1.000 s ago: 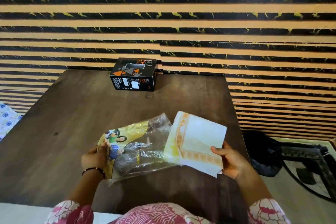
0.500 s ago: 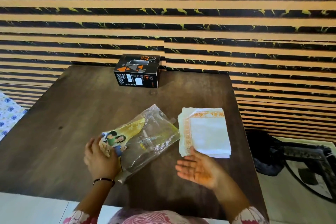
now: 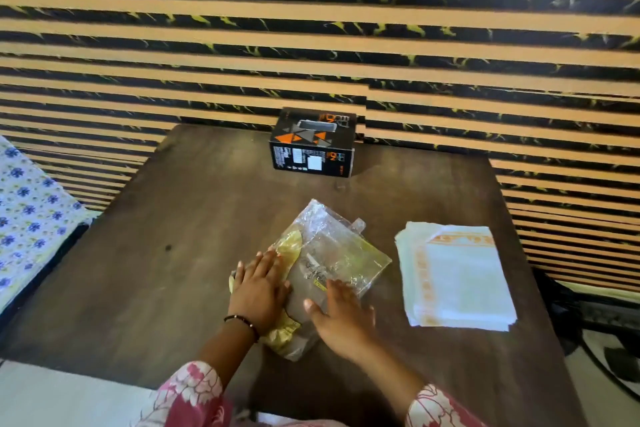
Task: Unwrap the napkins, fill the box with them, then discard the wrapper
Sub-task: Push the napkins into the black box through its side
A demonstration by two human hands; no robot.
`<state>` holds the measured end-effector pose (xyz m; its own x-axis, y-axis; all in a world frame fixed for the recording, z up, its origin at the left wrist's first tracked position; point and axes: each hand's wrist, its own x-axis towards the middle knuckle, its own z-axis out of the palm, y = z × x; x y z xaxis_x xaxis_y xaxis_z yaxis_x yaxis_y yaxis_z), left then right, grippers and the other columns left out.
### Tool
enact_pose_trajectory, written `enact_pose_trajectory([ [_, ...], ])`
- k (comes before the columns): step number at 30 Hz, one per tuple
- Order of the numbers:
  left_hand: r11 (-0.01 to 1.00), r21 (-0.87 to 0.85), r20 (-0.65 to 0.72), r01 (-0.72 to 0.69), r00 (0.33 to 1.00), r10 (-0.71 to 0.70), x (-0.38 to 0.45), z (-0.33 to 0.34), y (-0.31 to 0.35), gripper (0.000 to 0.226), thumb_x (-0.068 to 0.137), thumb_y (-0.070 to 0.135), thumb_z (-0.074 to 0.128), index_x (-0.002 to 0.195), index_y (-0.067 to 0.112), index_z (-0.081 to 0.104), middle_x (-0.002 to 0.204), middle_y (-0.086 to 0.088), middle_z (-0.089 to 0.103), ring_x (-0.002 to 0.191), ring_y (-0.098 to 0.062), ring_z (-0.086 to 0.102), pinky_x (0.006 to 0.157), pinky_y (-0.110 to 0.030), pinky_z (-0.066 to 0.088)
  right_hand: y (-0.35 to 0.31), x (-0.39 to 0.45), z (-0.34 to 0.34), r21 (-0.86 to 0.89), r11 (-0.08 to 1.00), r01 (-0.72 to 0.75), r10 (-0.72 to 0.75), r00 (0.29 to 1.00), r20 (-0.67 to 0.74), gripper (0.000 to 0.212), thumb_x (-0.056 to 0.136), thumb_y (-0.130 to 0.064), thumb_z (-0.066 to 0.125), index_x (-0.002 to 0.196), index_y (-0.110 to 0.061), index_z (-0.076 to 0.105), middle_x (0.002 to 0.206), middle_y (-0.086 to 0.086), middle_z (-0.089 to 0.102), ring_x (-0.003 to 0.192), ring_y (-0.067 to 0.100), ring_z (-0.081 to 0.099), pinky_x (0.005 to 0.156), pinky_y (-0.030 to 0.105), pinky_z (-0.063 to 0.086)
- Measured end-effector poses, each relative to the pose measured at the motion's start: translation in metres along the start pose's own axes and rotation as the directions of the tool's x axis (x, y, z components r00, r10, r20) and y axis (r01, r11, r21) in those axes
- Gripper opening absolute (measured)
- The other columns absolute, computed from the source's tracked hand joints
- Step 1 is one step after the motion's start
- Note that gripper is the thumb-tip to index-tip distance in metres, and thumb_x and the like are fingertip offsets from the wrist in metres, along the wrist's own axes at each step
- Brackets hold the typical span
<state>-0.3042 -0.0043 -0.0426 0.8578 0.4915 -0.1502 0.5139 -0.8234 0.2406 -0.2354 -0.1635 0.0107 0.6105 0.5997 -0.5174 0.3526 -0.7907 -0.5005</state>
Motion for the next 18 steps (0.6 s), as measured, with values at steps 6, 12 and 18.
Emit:
enact_pose_trajectory([
  [6, 0.975, -0.036, -0.021, 0.218, 0.976, -0.219, -0.015, -0.004, -0.087, 0.092, 0.066, 0.061, -0.007, 0.146, 0.016, 0.004, 0.157, -0.006, 0.004, 0.144, -0.028, 0.002, 0.116, -0.047, -0.001, -0.057, 0.047, 0.053, -0.173, 0.985, 0.014, -0.035, 0.993, -0.116, 0.079, 0.090, -0.059, 0.022, 0.147, -0.012, -0.007, 0.157, 0.004, -0.017, 0.143, 0.019, -0.020, 0.110, 0.055, -0.014],
  [12, 0.932, -0.076, -0.039, 0.356, 0.932, -0.359, -0.022, -0.021, -0.171, 0.094, 0.066, 0.063, -0.007, 0.145, 0.013, -0.003, 0.157, -0.009, -0.002, 0.143, -0.033, -0.002, 0.115, -0.048, -0.003, -0.130, 0.085, 0.106, -0.291, 0.945, 0.150, -0.194, 0.972, -0.130, 0.087, 0.078, -0.067, 0.011, 0.145, -0.017, -0.013, 0.155, 0.003, -0.023, 0.130, 0.015, -0.035, 0.103, 0.048, -0.030],
  [18, 0.907, -0.121, -0.044, 0.404, 0.910, -0.411, -0.010, -0.036, -0.208, 0.082, 0.080, 0.060, 0.012, 0.146, 0.012, -0.001, 0.157, -0.009, 0.000, 0.143, -0.032, 0.000, 0.116, -0.047, -0.001, -0.173, 0.104, 0.100, -0.266, 0.940, 0.213, -0.245, 0.965, -0.092, 0.076, 0.089, -0.052, 0.038, 0.148, -0.018, 0.004, 0.158, 0.003, -0.010, 0.144, 0.020, -0.016, 0.113, 0.050, -0.014],
])
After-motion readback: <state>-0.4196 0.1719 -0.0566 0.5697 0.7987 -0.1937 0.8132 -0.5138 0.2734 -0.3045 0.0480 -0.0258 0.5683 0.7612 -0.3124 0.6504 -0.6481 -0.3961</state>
